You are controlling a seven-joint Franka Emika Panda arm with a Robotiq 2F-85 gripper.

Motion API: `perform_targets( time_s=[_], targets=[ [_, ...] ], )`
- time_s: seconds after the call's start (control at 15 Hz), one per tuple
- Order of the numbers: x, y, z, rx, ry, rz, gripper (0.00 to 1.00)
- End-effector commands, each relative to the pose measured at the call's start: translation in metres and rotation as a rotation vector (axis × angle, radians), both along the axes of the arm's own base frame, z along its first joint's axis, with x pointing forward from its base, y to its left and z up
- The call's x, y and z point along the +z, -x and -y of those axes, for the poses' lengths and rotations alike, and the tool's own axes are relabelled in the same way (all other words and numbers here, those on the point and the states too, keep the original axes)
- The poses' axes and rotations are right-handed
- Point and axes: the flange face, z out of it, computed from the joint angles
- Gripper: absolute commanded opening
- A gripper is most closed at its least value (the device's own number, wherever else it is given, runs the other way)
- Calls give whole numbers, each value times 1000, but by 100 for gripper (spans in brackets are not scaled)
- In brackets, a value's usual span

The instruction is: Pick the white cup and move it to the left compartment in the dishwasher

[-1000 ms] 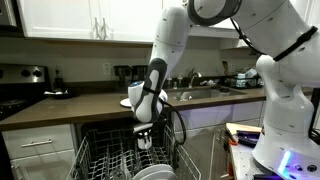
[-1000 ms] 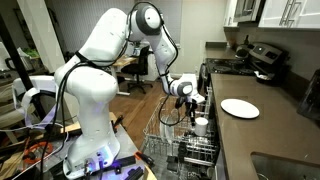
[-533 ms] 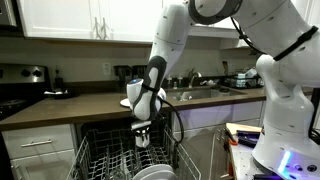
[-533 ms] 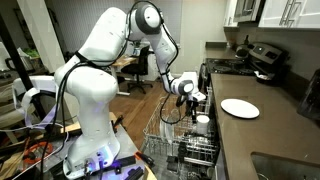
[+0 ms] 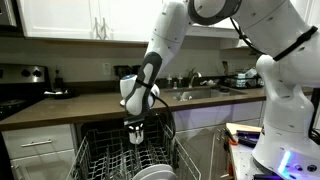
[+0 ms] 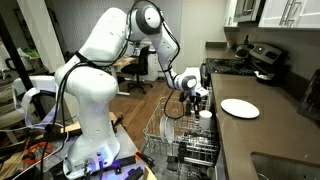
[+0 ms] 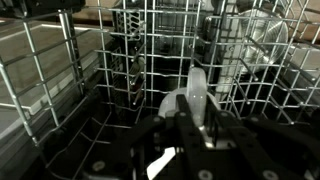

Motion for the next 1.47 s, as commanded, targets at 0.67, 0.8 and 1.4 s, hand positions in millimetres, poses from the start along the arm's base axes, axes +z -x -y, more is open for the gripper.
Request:
perform_targets(
  time_s=[0.67,0.8,1.4],
  targets=[
    [2,-59,-27,43,-57,0,9],
    [-1,-67,-30,48,-67,-2,9],
    [-8,-93,-45,76,-90,-6,9]
  ],
)
